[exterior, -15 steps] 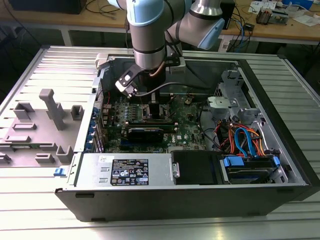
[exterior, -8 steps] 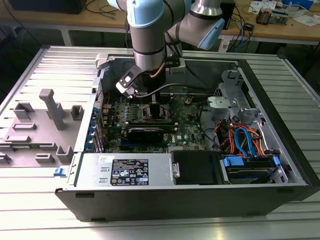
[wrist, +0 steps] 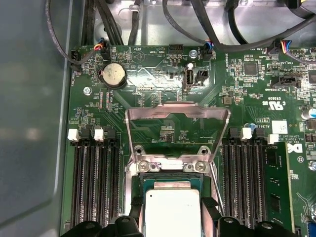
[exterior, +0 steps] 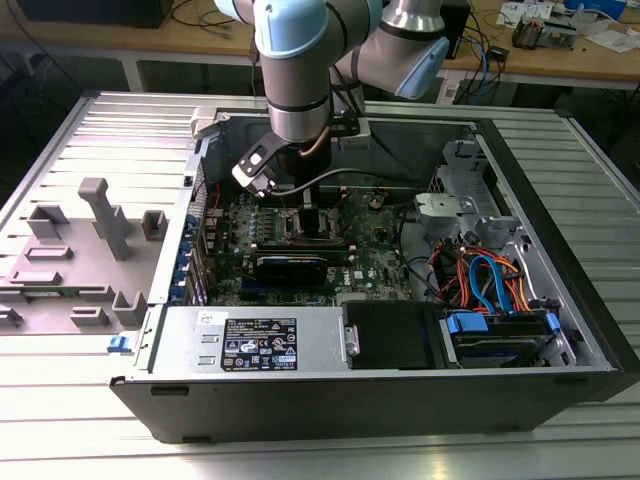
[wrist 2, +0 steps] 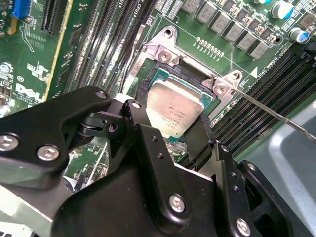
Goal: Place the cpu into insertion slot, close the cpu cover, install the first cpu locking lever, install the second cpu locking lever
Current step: 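Place the cpu into insertion slot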
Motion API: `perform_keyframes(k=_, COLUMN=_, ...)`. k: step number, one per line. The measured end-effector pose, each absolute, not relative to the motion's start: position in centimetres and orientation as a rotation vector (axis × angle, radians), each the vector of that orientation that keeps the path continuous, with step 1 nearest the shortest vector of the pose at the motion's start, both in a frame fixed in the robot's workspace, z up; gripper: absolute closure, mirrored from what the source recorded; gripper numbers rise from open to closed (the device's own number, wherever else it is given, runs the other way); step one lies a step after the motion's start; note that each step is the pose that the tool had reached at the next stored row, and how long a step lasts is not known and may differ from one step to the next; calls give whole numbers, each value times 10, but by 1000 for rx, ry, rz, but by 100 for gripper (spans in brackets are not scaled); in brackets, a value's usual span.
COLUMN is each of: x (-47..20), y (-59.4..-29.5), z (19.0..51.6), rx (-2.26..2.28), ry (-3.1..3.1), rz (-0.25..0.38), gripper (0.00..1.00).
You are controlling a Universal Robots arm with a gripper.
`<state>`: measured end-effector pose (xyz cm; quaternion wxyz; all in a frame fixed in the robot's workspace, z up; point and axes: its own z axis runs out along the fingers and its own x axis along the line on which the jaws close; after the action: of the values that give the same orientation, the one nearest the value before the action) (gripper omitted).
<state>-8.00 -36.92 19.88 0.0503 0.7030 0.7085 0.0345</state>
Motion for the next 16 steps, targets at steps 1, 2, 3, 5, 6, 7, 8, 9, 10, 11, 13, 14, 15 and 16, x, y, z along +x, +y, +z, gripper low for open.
perform_keyframes(k=1, x=-80, y=-368, z=198, rx=2141, ry=2157, rz=105, gripper=45)
perform_keyframes(k=2, x=-80, y=-368, z=198, rx=2141, ry=2157, rz=104, gripper=45)
perform_keyframes(k=3, x=-80, y=-368, z=197, rx=2141, ry=2157, rz=104, gripper=45)
perform_keyframes(k=5, x=-80, y=-368, z=196, rx=2143, ry=2155, rz=104, gripper=45)
perform_keyframes(k=6, x=-80, y=-368, z=196, rx=2143, ry=2154, rz=104, gripper=45)
perform_keyframes(k=7, x=-80, y=-368, z=196, rx=2143, ry=2154, rz=105, gripper=45)
perform_keyframes(k=8, x=-80, y=-368, z=196, rx=2143, ry=2154, rz=105, gripper=45)
perform_keyframes(k=9, x=-80, y=-367, z=197, rx=2144, ry=2154, rz=106, gripper=45)
perform_keyframes(k=10, x=-80, y=-367, z=198, rx=2144, ry=2155, rz=106, gripper=45)
perform_keyframes(k=11, x=-80, y=-368, z=199, rx=2143, ry=2154, rz=105, gripper=45)
perform_keyframes(k=13, x=-80, y=-368, z=199, rx=2143, ry=2154, rz=105, gripper=45)
perform_keyframes(k=14, x=-80, y=-368, z=199, rx=2144, ry=2154, rz=105, gripper=45)
perform_keyframes(k=15, x=-80, y=-368, z=198, rx=2144, ry=2153, rz=105, gripper=45)
perform_keyframes(k=16, x=-80, y=-368, z=198, rx=2146, ry=2152, rz=104, gripper=45)
